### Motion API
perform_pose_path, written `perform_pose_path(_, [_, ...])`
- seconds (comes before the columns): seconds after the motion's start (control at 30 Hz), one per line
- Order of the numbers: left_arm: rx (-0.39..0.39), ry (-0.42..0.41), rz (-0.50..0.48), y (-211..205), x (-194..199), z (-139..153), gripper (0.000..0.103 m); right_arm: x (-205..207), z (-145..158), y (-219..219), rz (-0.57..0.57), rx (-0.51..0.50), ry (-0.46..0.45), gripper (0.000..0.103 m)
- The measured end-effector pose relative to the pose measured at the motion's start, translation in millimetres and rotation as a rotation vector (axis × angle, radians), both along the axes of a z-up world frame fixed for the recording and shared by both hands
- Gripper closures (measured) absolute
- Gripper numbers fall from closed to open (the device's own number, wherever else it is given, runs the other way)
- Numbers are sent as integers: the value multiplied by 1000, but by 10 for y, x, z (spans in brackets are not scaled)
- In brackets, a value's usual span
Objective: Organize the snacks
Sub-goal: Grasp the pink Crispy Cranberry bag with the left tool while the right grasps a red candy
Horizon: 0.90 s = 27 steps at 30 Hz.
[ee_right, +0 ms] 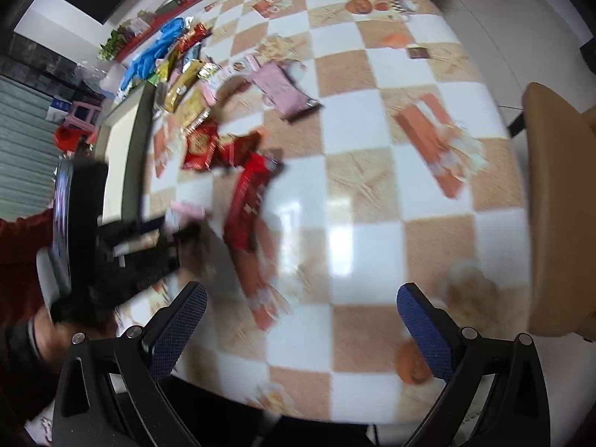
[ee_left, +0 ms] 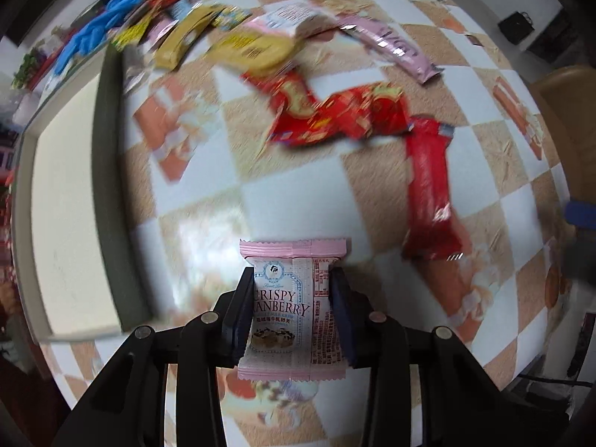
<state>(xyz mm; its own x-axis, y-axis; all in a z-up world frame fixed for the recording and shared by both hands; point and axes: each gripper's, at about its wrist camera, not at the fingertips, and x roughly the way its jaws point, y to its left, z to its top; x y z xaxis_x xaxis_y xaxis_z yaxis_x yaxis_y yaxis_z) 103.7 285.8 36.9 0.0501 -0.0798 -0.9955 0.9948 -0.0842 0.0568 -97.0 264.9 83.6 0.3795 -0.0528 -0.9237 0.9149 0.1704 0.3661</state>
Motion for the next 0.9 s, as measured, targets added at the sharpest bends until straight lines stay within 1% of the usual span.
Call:
perform_pose_path(0.03, [1,-2,11,56,37,-12,61,107,-36,-68,5,2,-5,15])
perform_pose_path(0.07, [-3,2,16,102,65,-18,61,215,-76,-128,11,9,-3,35])
perform_pose_path(0.1, [-4,8,16,137,84,-26,60,327,-134,-179,11,21,13,45])
perform_pose_path(0.17, [-9,22,5,184,114,-40,60,535,-253,-266,-10,45,42,45])
perform_pose_path(0.2, [-5,30,0,197,128,-50,59,625,-291,-298,-19,48,38,45])
perform_pose_path(0.3, [-6,52,-26,238,175,-65,57,849,-354,-347,-26,37,69,45])
perform_pose_path(0.33, [-7,54,-40,252,177,-72,57,921,-394,-363,-30,38,89,45])
perform_pose_path(0.4, [-6,56,-71,280,177,-82,56,1061,-512,-393,-26,45,163,45])
perform_pose_path(0.43, [-4,61,-93,263,165,-83,56,1134,-530,-392,-19,13,210,50])
perform_pose_path(0.47, [-3,74,-110,260,172,-81,56,1227,-546,-394,14,-9,249,60])
perform_pose_path(0.5, [-6,85,-123,248,189,-71,56,1288,-550,-392,40,-19,280,74])
perform_pose_path(0.53, [-13,95,-138,272,212,-70,56,1339,-552,-393,70,-21,295,79])
perform_pose_path(0.57, [-21,100,-152,293,205,-63,56,1338,-558,-396,78,-7,291,82])
perform_pose_path(0.63, [-20,104,-176,349,255,-48,56,1249,-567,-388,67,48,254,82])
perform_pose_path(0.67, [-13,110,-179,359,261,-55,56,1187,-542,-370,58,57,240,82])
perform_pose_path(0.7, [-1,124,-177,352,272,-54,57,1090,-477,-340,40,57,201,82])
perform_pose_path(0.73, [16,141,-173,353,308,-45,59,1007,-415,-315,23,55,170,82])
perform_pose_path(0.8, [56,225,-137,337,382,6,61,863,-272,-262,1,47,121,82])
perform_pose_path(0.83, [34,229,-129,312,405,89,61,792,-184,-235,-10,38,103,82])
perform_pose_path(0.9, [-1,209,-128,310,426,224,61,690,-62,-197,-25,31,79,82])
